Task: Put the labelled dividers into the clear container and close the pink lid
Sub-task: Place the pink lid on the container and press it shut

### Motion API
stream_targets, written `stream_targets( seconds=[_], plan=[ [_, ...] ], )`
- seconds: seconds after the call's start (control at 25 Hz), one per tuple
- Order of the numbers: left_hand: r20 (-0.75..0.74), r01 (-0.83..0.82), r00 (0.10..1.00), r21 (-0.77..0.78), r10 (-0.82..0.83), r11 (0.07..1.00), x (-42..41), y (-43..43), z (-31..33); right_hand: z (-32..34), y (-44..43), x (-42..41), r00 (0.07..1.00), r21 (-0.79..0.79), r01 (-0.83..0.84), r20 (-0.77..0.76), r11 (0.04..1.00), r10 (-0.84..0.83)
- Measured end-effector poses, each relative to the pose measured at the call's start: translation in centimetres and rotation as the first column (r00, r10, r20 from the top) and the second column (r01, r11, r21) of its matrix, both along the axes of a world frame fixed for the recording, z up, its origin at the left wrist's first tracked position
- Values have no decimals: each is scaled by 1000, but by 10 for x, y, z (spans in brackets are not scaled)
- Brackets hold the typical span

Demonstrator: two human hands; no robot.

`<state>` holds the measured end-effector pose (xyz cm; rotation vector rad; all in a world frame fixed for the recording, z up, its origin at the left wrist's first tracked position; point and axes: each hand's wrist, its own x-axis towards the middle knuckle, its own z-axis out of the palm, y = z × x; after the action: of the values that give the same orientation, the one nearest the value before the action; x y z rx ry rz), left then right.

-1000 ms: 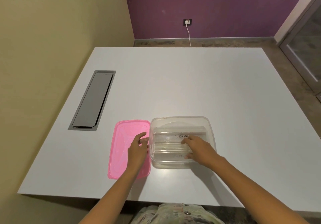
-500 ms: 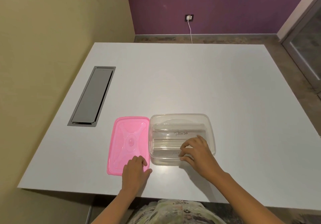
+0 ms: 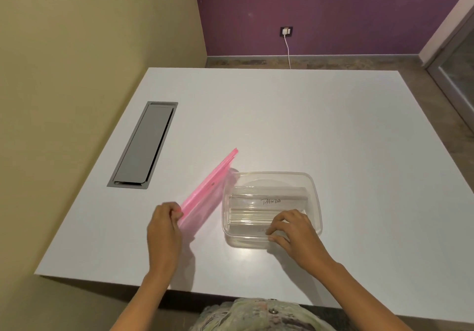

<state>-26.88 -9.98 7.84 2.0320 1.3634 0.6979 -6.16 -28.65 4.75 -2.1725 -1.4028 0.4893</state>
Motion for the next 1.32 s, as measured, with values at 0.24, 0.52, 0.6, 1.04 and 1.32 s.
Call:
stream_targets(
  seconds=[0.24,0.52,0.6,1.04,1.32],
  plan=[
    [230,-140,966,81,118,987,19,13,60,20,6,10,976,131,207,-100,970,-194],
    [390,12,920,-100,28,995,60,27,82,38,14,33,700,193,654,-520,731,-489],
    [331,49,944,-181,14,982,76,28,71,37,9,35,644,147,704,-545,695,-537],
    [209,238,966,-491,-152,838,103,27,14,7,-43,26,462,-124,779,-548,614,-697],
    [13,203,976,-388,-215,899,118,36,-3,9,-40,14,481,-130,768,-529,627,-699]
  ],
)
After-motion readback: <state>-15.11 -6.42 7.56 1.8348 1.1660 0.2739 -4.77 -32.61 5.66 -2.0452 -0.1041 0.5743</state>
